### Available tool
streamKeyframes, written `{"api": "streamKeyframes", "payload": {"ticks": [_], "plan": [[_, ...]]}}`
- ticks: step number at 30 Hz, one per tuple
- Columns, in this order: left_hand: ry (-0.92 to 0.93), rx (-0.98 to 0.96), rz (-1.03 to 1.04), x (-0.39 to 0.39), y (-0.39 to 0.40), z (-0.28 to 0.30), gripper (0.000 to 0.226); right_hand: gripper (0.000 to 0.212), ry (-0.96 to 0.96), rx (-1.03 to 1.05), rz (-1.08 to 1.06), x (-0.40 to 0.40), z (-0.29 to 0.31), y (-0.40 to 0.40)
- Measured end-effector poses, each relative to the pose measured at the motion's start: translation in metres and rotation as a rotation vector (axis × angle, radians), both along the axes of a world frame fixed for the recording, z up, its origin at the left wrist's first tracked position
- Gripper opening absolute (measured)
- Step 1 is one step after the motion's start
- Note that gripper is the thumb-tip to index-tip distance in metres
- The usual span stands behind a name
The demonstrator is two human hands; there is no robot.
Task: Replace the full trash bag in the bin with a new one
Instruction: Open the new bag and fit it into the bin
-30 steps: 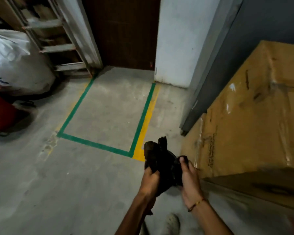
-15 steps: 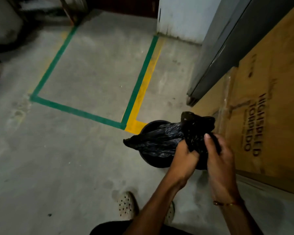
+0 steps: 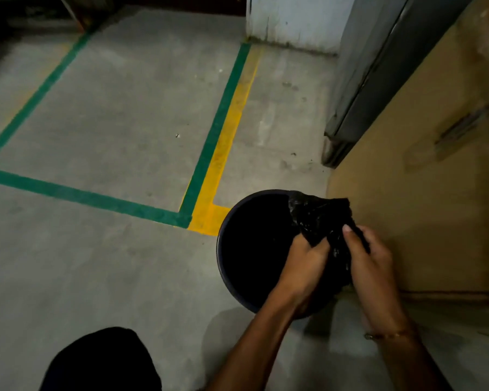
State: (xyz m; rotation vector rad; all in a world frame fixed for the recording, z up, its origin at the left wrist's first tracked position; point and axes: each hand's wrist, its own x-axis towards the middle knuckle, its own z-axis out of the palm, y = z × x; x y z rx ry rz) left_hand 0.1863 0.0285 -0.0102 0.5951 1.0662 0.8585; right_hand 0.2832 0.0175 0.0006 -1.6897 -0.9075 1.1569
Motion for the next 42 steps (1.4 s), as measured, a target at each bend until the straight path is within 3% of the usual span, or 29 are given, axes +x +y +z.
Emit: {"api": "streamKeyframes", "payload": {"ticks": [4,7,13,16,18,20,23,27,31,39,42], "plan": [[0.313,0.158,-0.009,-0.034,-0.003,-0.04,0.027,0.023,0.142,0.042,-0.153,-0.005,-0.046,0.001],[0.371,0.206,0.123,-0.067,-0.007,-0.048,0.023,0.018,0.204,0.028,-0.204,0.0,-0.061,0.004],[0.151,-0.034,0.439,-0.114,-0.007,-0.037,0.023,0.019,0.145,0.039,-0.159,-0.004,-0.061,-0.002],[-0.076,-0.224,0.552,-0.132,-0.003,-0.049,0.02,0.02,0.119,0.058,-0.16,-0.007,-0.054,-0.005],[-0.217,-0.315,0.606,-0.139,0.0,-0.061,0.021,0.015,0.088,0.061,-0.177,-0.007,-0.058,-0.009],[-0.232,-0.328,0.595,-0.138,-0.002,-0.071,0.022,0.02,0.134,0.043,-0.217,-0.008,-0.066,-0.017],[-0.026,-0.214,0.605,-0.132,-0.011,-0.082,0.024,0.023,0.298,0.0,-0.299,-0.008,-0.061,-0.027],[0.496,0.002,0.652,-0.132,-0.029,-0.098,0.03,0.032,0.81,-0.242,-0.469,-0.002,-0.055,-0.045],[0.713,0.088,0.598,-0.124,-0.041,-0.103,0.031,0.035,0.904,-0.263,-0.638,-0.004,-0.061,-0.058],[0.777,0.069,0.547,-0.119,-0.043,-0.11,0.034,0.033,0.855,-0.259,-0.681,-0.001,-0.074,-0.068],[0.681,0.015,0.496,-0.118,-0.043,-0.119,0.032,0.027,0.811,-0.258,-0.606,-0.004,-0.077,-0.073]]}}
